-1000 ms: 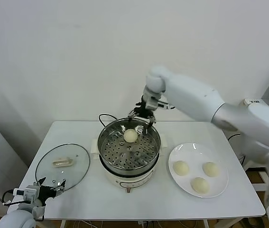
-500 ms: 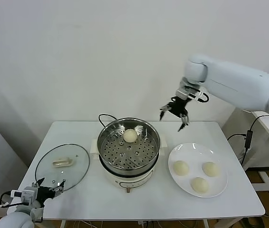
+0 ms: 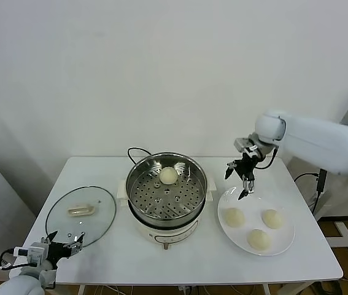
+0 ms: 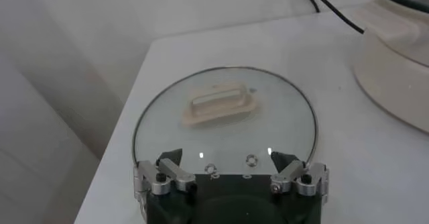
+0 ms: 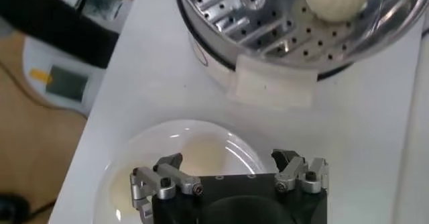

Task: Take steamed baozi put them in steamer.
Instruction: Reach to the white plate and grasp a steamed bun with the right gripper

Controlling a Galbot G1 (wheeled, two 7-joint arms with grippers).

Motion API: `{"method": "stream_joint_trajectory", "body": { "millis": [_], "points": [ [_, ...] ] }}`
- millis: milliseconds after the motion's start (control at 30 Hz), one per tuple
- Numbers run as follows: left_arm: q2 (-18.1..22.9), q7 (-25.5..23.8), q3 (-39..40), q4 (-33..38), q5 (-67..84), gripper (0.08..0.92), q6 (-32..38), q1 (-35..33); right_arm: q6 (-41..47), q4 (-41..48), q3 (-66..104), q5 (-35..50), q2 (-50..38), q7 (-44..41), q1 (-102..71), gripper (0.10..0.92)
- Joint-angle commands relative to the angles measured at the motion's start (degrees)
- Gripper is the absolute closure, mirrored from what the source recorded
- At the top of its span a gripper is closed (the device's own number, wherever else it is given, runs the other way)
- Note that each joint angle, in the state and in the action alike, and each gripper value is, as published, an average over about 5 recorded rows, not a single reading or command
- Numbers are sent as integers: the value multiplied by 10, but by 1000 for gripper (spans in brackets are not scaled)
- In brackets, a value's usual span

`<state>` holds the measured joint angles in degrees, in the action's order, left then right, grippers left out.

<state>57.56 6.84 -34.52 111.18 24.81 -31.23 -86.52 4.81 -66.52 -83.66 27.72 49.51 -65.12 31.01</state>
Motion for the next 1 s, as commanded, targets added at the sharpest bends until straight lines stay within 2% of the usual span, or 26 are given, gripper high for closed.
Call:
{"method": "stream_joint_trajectory", "body": {
  "millis": [33,700,800,1000],
  "points": [
    [-1,0,-1,0,0,177,-1,-2,59,5,52,-21,-13,55,-106,203],
    [2,0,-2,8,-2,177,-3,-7,54,35,115,-105,-11,75,-203,204],
    [2,0,-2,11,-2,177,-4,-8,53,42,136,-110,-7,85,-215,231],
    [2,1,-3,16,-2,177,-5,-9,53,41,154,-108,-10,91,-219,379]
  ]
}}
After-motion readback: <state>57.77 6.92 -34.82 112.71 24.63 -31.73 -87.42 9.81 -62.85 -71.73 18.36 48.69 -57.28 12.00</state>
